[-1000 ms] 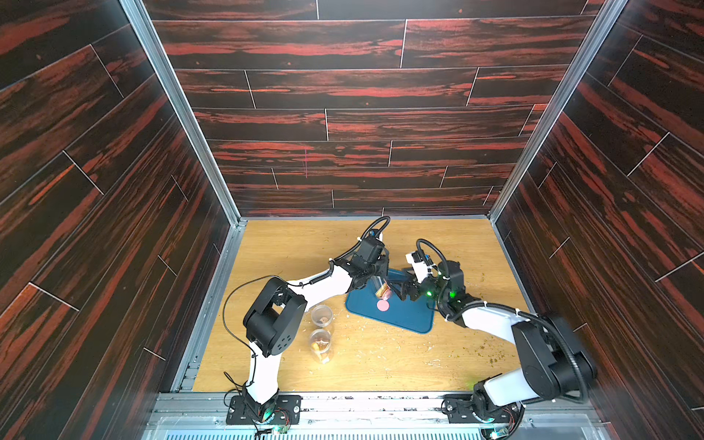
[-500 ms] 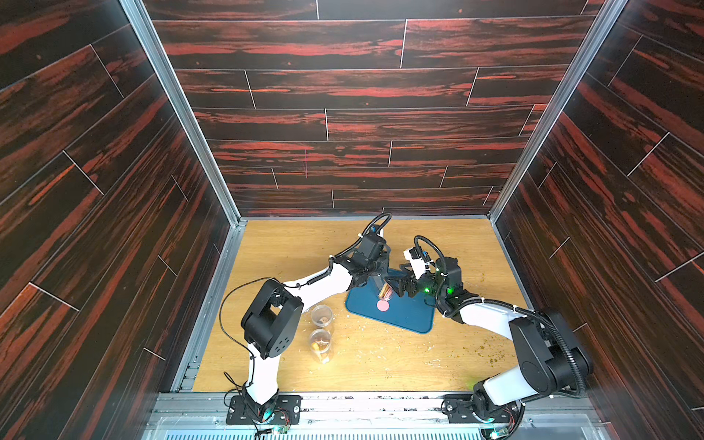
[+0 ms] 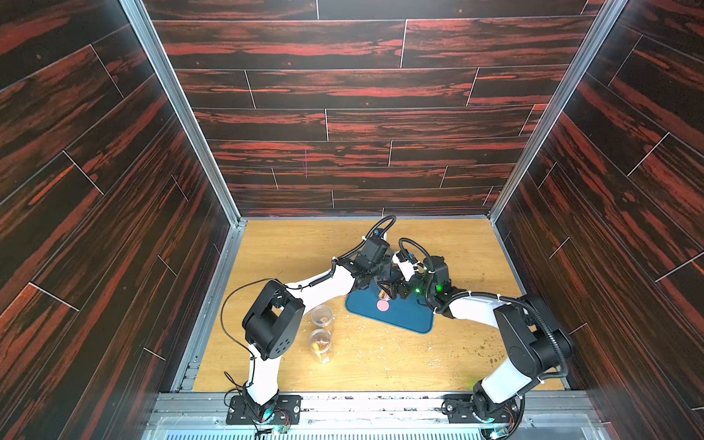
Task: Pour the cookies out of the jar
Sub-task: Pour the cookies in the jar onto the tray.
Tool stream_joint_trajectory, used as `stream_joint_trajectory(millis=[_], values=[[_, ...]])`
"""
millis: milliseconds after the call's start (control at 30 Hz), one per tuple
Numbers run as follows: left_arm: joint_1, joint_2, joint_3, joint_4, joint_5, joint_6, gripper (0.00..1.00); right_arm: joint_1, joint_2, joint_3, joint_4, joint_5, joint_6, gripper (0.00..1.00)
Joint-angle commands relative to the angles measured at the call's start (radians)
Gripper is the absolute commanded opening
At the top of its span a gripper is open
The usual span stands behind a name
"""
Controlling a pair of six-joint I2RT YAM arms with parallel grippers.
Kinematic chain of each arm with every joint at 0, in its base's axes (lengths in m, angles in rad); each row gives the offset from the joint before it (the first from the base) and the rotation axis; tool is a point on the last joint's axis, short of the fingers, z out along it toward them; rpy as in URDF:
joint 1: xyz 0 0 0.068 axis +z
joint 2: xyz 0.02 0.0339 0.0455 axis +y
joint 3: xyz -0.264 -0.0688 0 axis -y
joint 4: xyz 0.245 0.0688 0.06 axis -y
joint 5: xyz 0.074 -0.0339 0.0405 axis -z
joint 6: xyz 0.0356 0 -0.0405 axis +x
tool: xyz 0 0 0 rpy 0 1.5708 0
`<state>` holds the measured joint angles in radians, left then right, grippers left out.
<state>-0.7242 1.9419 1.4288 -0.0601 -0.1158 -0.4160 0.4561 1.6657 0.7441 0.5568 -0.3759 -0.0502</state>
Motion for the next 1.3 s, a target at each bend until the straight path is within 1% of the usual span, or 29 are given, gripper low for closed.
stream_joint_trajectory(millis=[0, 200, 267, 500, 700, 733, 767, 867, 967, 1000, 1067, 1167, 1267], values=[[0.018, -0.068, -0.019, -0.01, -0.018, -0.018, 0.46, 0.009, 0.045, 0.034, 0.008, 0.02, -0.04, 0.92], [0.042, -0.084, -0.017, -0.015, -0.015, -0.038, 0.47, 0.016, 0.083, 0.072, 0.008, 0.02, -0.042, 0.92], [0.046, -0.089, -0.02, -0.017, -0.011, -0.045, 0.46, 0.021, 0.094, 0.08, 0.012, 0.02, -0.042, 0.9], [0.051, -0.082, -0.031, -0.01, 0.004, -0.066, 0.47, 0.023, 0.111, 0.103, -0.018, -0.005, -0.06, 0.74], [0.061, -0.102, -0.044, -0.026, -0.002, -0.055, 0.47, 0.022, 0.107, 0.106, 0.003, -0.008, -0.023, 0.63], [0.064, -0.108, -0.047, -0.03, -0.004, -0.054, 0.47, 0.023, 0.104, 0.103, 0.012, -0.009, -0.019, 0.58], [0.067, -0.113, -0.052, -0.033, -0.005, -0.053, 0.47, 0.024, 0.102, 0.103, 0.018, -0.005, -0.014, 0.55], [0.079, -0.137, -0.07, -0.041, -0.01, -0.054, 0.47, 0.024, 0.096, 0.089, 0.05, 0.006, 0.009, 0.51], [0.092, -0.162, -0.089, -0.05, -0.012, -0.06, 0.47, 0.025, 0.077, 0.066, 0.095, 0.02, 0.03, 0.5], [0.097, -0.171, -0.096, -0.054, -0.01, -0.061, 0.47, 0.026, 0.068, 0.052, 0.113, 0.058, 0.033, 0.5], [0.104, -0.184, -0.107, -0.064, -0.01, -0.065, 0.47, 0.028, 0.045, 0.035, 0.133, 0.088, 0.031, 0.49], [0.113, -0.223, -0.123, -0.097, -0.032, -0.105, 0.48, 0.038, -0.006, -0.004, 0.171, 0.169, -0.003, 0.49], [0.126, -0.255, -0.158, -0.095, -0.001, -0.151, 0.48, 0.052, -0.053, -0.054, 0.228, 0.246, -0.041, 0.5]])
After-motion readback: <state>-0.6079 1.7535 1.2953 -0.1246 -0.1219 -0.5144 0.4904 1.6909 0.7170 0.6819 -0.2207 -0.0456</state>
